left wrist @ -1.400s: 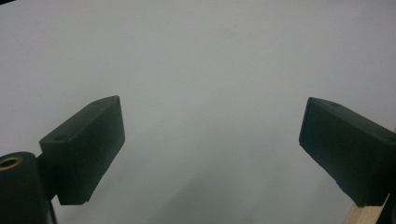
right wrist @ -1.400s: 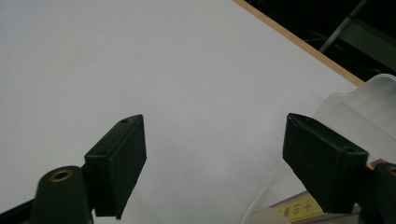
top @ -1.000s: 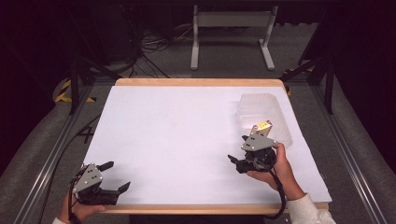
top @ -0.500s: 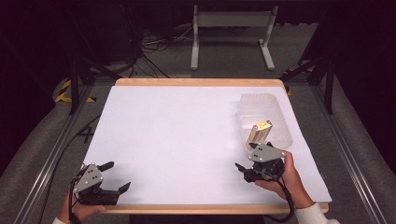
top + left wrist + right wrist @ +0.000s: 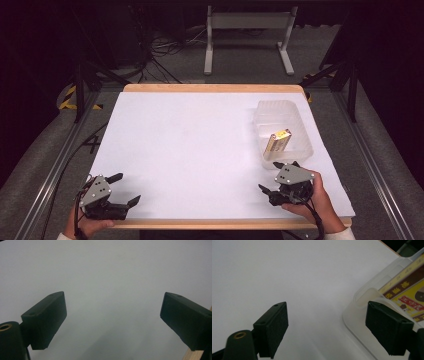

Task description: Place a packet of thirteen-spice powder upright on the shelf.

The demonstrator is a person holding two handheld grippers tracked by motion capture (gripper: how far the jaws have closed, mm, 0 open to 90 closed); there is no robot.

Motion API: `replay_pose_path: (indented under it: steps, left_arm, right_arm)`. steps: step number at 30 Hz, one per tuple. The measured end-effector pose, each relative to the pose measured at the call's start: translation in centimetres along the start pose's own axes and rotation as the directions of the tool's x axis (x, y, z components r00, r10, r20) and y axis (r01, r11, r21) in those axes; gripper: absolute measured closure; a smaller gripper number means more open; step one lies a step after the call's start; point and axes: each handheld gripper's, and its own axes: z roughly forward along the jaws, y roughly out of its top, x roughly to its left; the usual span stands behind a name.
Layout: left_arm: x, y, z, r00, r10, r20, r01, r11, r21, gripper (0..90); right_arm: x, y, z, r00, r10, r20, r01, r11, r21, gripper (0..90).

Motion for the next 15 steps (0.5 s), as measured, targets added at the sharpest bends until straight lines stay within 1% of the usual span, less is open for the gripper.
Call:
replay_pose_path:
  steps: [3,5,7,12,15]
  left_arm:
    - [0.0,0.0,0.0,1.0,0.001,0.001,-0.001,1.0,-0.001,7.5]
    - [0.0,0.0,0.0,1.0,-0.001,0.002,0.001,1.0,-0.002,7.5]
    - [0.0,0.1,0.0,1.0,0.002,0.001,-0.002,1.0,-0.002,7.5]
    - [0.1,0.1,0.1,1.0,0.001,0.002,-0.001,1.0,-0.005,7.5]
    - [0.1,0.2,0.1,1.0,0.001,0.002,-0.001,1.0,-0.005,7.5]
  right_arm:
    - [-0.2,-0.6,-0.1,0.9998,-0.001,0.022,0.001,1.0,0.015,19.2]
    - [-0.5,-1.2,-0.1,0.9994,0.012,0.032,-0.012,1.0,0.025,19.2]
    - [-0.6,-1.7,-0.2,0.9984,0.007,0.057,-0.009,0.999,0.039,19.1]
    - [-1.3,-3.1,-0.5,0.9949,0.015,0.1,-0.021,0.998,0.06,18.6]
    - [-1.8,-4.0,-0.6,0.9924,0.045,0.114,-0.052,0.997,0.063,18.7]
